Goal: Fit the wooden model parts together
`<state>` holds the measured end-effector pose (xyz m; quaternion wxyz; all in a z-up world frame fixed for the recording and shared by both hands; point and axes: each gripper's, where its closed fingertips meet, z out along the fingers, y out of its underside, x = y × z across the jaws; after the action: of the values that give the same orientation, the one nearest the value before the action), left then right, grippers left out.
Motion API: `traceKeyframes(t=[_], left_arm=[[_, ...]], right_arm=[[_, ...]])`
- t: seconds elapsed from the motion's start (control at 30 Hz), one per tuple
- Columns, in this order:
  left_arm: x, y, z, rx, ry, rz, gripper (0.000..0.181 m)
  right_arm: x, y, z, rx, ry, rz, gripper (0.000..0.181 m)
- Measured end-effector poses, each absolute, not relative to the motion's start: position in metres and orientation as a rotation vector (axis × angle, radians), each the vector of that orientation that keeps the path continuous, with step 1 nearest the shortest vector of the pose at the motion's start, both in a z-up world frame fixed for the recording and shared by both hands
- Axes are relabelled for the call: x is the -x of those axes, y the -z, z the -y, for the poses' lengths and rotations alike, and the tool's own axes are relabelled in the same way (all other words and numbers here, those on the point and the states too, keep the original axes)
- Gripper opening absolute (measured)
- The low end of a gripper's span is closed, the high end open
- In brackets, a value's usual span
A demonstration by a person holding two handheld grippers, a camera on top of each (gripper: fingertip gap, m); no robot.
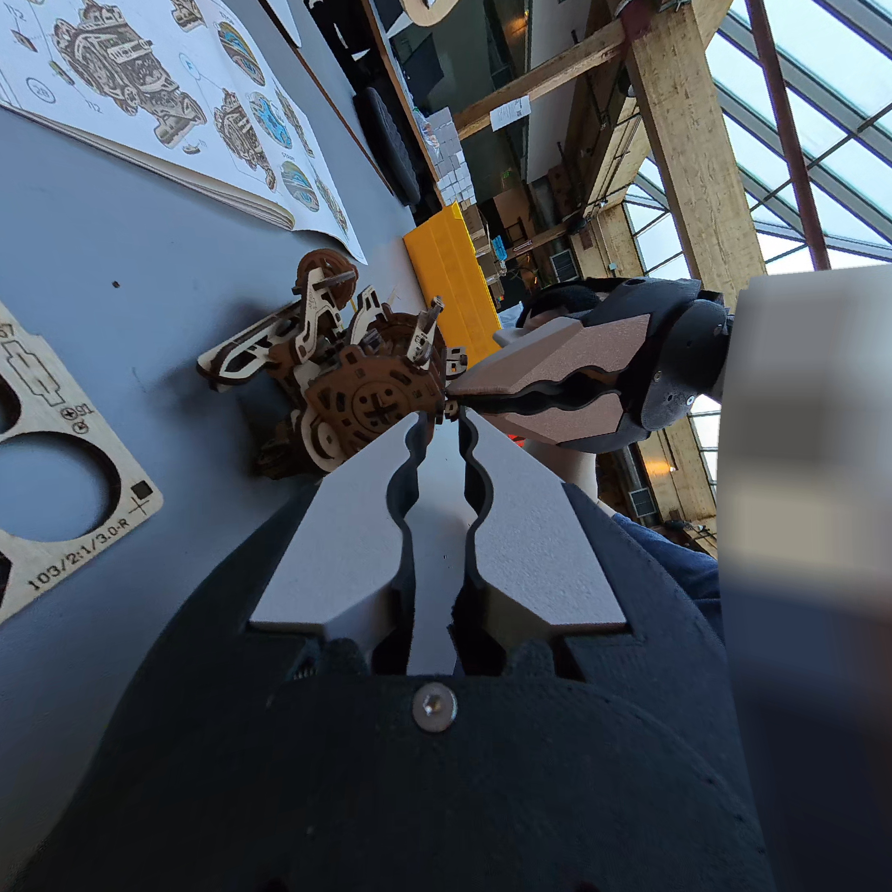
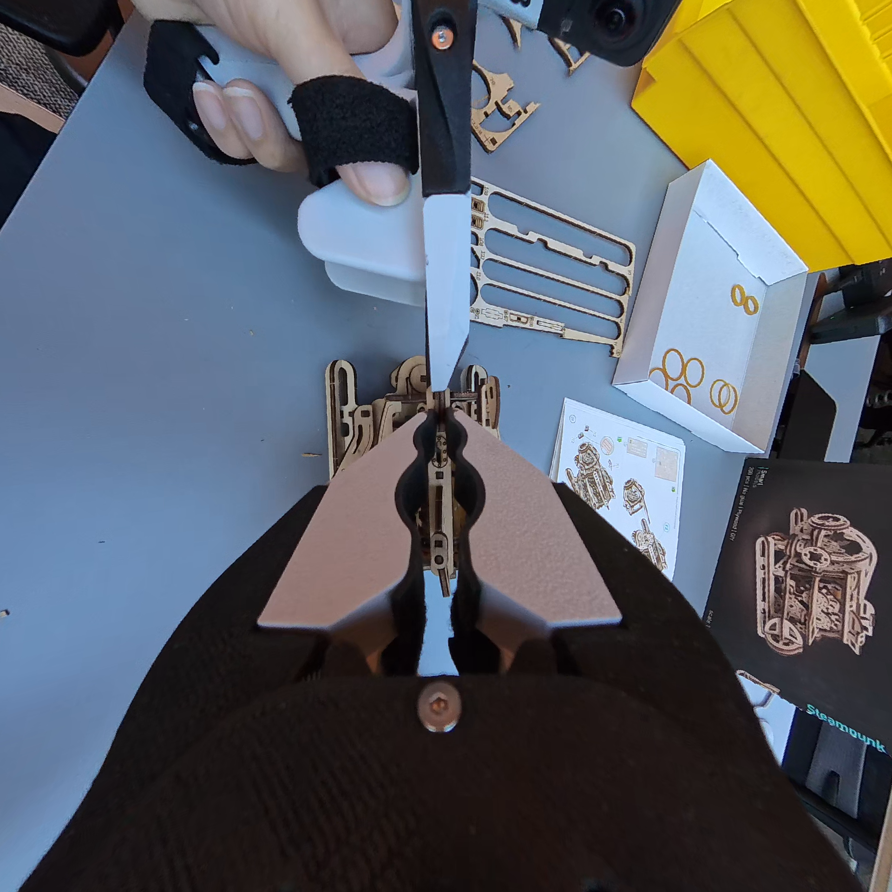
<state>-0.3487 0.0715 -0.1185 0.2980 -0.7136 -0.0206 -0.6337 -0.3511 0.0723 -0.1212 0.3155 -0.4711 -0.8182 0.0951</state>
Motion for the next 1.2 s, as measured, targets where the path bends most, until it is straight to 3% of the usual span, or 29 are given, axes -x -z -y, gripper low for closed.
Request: traceKeyframes(t=[1.2], left_arm=[[0.3488,0.1176,-0.0692,1.932,1.63,-0.049,0.007]], right_arm=[[0.3502,0.1175,-0.0687,1.313,-0.443,2.151,0.0]])
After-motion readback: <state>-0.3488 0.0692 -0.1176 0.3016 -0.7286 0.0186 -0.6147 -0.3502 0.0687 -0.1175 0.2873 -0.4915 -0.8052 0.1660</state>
